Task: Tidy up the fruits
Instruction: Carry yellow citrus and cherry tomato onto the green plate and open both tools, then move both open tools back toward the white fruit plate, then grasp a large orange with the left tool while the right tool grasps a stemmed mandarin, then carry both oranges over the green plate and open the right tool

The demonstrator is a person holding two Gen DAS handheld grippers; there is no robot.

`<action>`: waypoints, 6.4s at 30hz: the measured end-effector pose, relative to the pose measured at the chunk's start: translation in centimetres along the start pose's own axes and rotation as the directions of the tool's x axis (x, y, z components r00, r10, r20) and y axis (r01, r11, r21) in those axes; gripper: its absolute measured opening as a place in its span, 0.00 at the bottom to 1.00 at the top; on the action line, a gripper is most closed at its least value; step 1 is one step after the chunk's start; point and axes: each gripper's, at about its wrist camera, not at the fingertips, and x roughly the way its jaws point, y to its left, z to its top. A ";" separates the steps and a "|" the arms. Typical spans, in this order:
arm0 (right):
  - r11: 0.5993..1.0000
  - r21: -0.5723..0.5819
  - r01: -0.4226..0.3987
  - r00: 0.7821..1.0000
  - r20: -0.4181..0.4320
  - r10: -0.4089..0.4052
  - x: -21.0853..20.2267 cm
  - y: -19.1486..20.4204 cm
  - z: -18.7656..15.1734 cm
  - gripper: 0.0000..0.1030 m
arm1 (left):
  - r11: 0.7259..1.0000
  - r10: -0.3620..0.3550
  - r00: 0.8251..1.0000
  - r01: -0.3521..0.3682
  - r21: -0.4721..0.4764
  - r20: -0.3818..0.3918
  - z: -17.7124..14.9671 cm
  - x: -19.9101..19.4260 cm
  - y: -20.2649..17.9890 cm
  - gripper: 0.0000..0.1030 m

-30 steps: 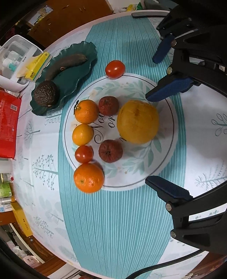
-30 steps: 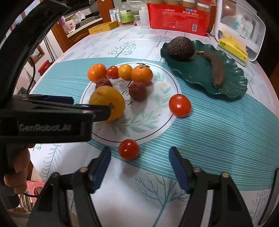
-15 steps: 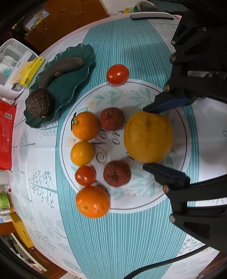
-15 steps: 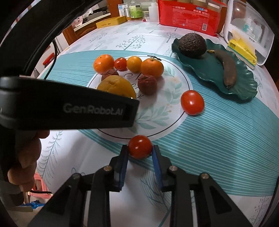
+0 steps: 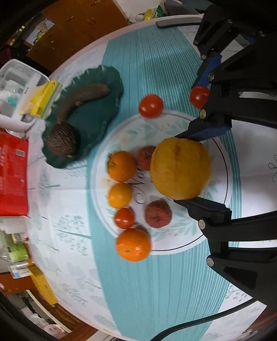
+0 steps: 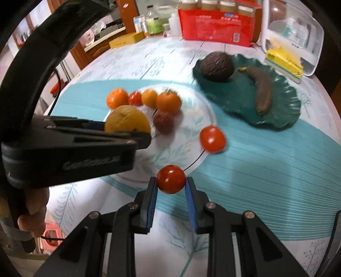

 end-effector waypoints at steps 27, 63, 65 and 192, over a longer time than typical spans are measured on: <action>0.944 0.235 0.234 0.923 0.251 -0.291 -10.4 -13.3 14.6 0.26 | 0.981 -0.081 0.972 0.039 0.188 0.221 16.7 -8.9 -8.1 0.46; 0.934 0.292 0.206 0.978 -0.021 -0.209 5.2 -20.1 14.3 0.48 | 0.943 -0.058 0.996 0.033 0.330 0.064 15.2 4.6 -11.5 0.69; 0.934 0.294 0.202 0.978 -0.014 -0.207 4.7 -19.9 14.3 0.48 | 0.945 -0.063 0.996 0.039 0.326 0.066 15.2 4.1 -11.4 0.70; 0.978 0.121 0.172 0.984 0.030 -0.177 -1.7 3.8 10.1 0.36 | 0.973 -0.150 0.987 0.137 0.184 0.059 5.3 -5.8 8.5 0.42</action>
